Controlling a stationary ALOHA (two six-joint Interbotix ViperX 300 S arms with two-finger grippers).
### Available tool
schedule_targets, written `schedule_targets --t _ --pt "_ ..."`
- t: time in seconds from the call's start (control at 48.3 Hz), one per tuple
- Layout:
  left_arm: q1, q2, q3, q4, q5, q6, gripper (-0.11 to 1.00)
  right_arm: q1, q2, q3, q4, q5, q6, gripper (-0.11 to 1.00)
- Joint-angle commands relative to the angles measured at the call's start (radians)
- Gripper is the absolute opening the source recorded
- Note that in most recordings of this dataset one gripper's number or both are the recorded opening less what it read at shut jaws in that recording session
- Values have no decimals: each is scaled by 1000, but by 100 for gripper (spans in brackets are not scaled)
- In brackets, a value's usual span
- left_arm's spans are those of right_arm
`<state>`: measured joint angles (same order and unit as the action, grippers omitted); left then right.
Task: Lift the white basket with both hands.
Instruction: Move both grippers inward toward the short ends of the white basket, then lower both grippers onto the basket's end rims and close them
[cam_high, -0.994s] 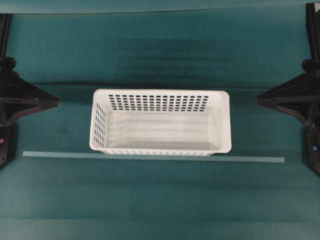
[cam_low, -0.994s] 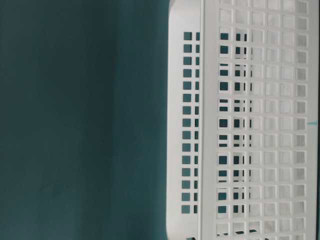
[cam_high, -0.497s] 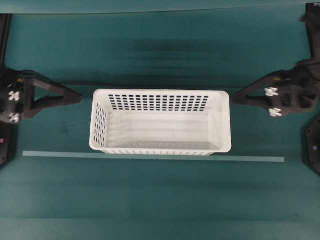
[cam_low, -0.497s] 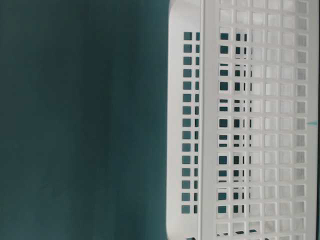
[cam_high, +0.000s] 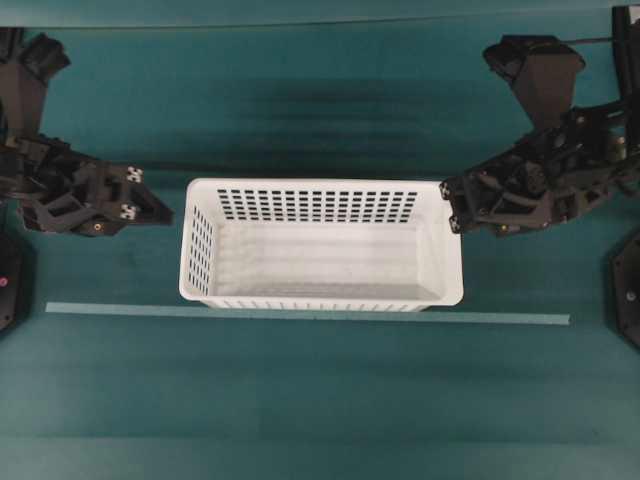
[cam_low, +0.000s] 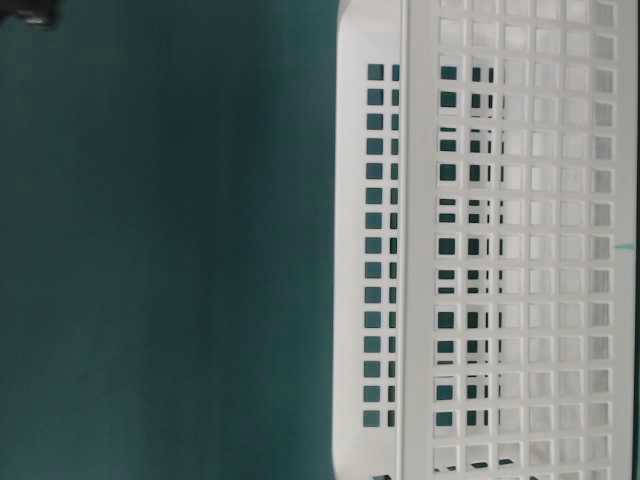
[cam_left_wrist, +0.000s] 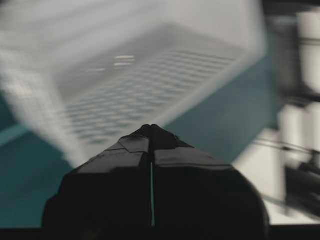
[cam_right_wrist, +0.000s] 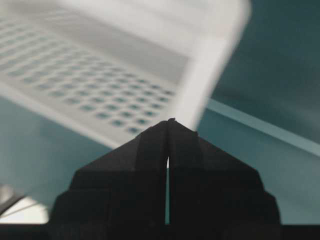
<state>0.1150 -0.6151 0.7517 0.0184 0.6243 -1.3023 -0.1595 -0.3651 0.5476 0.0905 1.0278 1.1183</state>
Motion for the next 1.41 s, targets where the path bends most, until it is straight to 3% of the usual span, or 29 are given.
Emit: schedule_targets --t 0.0,0.124,0.393,0.642,0.745,0.807,0.994,1.097,1.283,1.387 --pt "8 43 -41 5 83 -2 -5 0 44 -17 -11 58 31 1" --pt "-6 75 -64 5 72 11 -5 -2 66 -21 2 112 49 1" --pt "-28 87 -48 5 46 15 -5 -3 64 3 9 63 58 2" --pt "-29 98 -43 5 48 12 0 -2 64 35 41 -35 58 15" --pt "-32 106 -43 5 55 -2 9 -2 63 51 44 -48 58 31" --pt "-32 114 -43 5 63 -21 19 -2 63 55 44 -51 58 45" --pt "-31 150 -41 5 67 -44 73 -3 81 75 44 -97 60 86" --pt "-31 179 -48 5 64 -43 95 -2 109 78 44 -133 63 96" --pt "-20 247 -46 5 63 -48 92 -2 186 75 41 -161 133 96" --pt "-15 298 -49 5 49 -48 93 5 222 75 38 -192 141 96"
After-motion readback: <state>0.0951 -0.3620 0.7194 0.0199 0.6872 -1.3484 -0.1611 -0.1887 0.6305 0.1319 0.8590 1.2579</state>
